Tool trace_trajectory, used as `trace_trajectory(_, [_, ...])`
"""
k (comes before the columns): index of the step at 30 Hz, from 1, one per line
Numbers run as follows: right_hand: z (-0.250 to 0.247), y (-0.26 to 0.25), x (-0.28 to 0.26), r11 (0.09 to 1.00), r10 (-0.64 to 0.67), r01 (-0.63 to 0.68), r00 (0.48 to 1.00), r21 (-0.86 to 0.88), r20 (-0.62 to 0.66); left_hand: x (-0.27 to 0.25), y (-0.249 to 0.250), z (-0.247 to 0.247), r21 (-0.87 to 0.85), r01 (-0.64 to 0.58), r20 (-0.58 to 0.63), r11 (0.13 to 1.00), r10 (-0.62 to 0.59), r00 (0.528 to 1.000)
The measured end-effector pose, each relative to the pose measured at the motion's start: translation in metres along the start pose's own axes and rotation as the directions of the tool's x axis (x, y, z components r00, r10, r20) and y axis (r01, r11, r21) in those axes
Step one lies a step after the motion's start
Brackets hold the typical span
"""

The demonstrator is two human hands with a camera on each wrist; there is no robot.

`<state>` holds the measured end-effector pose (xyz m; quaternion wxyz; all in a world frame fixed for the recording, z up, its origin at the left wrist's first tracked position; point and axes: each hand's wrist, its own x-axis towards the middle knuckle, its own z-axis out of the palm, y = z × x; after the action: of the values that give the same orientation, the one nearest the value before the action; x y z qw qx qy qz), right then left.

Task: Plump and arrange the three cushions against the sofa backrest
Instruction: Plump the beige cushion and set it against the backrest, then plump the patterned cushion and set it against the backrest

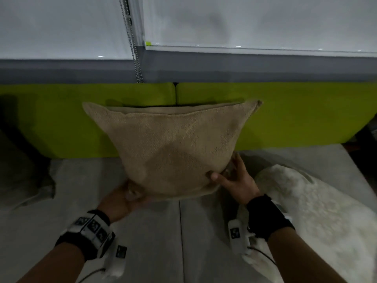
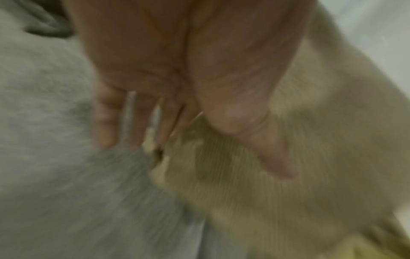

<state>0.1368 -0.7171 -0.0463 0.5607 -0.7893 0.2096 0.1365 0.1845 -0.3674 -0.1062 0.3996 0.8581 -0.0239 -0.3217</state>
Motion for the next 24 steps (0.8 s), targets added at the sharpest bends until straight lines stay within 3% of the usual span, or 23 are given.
trace_trajectory(1, [-0.006, 0.006, -0.014, 0.999, 0.006, -0.007, 0.999, -0.038, -0.032, -0.009, -0.01, 0.008, 0.136, 0.057, 0.139, 0.989, -0.076, 0.987])
trace_trajectory(3, [-0.02, 0.027, -0.045, 0.991, -0.062, 0.048, 0.992, -0.128, -0.11, -0.021, -0.02, 0.032, 0.345, 0.089, 0.348, 0.934, -0.216, 0.912])
trace_trajectory(5, [-0.041, 0.054, -0.075, 0.96, -0.207, 0.155, 0.953, -0.232, -0.221, -0.025, -0.015, 0.065, 0.326, 0.04, 0.427, 0.945, -0.185, 0.885])
trace_trajectory(7, [-0.073, 0.081, -0.107, 0.925, -0.326, 0.225, 0.884, -0.305, -0.336, -0.021, 0.011, 0.101, 0.211, -0.03, 0.406, 0.977, -0.059, 0.912])
trace_trajectory(9, [-0.114, 0.112, -0.138, 0.925, -0.322, 0.169, 0.827, -0.341, -0.462, -0.012, 0.057, 0.138, 0.138, -0.129, 0.325, 0.982, 0.078, 0.942])
trace_trajectory(12, [-0.183, 0.157, -0.174, 0.957, -0.158, -0.045, 0.745, -0.285, -0.648, 0.001, 0.141, 0.193, 0.083, -0.264, 0.186, 0.961, 0.246, 0.951])
trace_trajectory(15, [-0.244, 0.2, -0.19, 0.936, 0.106, -0.321, 0.646, -0.143, -0.756, 0.026, 0.207, 0.24, 0.098, -0.204, 0.062, 0.974, 0.199, 0.978])
trace_trajectory(17, [-0.272, 0.225, -0.192, 0.92, 0.287, -0.389, 0.597, 0.042, -0.749, 0.039, 0.239, 0.261, 0.166, -0.054, 0.038, 0.985, 0.049, 0.998])
trace_trajectory(19, [-0.285, 0.243, -0.186, 0.901, 0.429, -0.337, 0.589, 0.274, -0.685, 0.048, 0.258, 0.279, 0.145, 0.08, 0.034, 0.986, -0.086, 0.996])
trace_trajectory(22, [-0.283, 0.256, -0.168, 0.783, 0.578, -0.317, 0.69, 0.536, -0.435, 0.045, 0.271, 0.297, 0.031, 0.2, 0.03, 0.979, -0.201, 0.979])
trace_trajectory(24, [-0.271, 0.262, -0.159, 0.735, 0.588, -0.389, 0.774, 0.556, -0.236, 0.039, 0.277, 0.309, 0.017, 0.22, 0.064, 0.975, -0.22, 0.973])
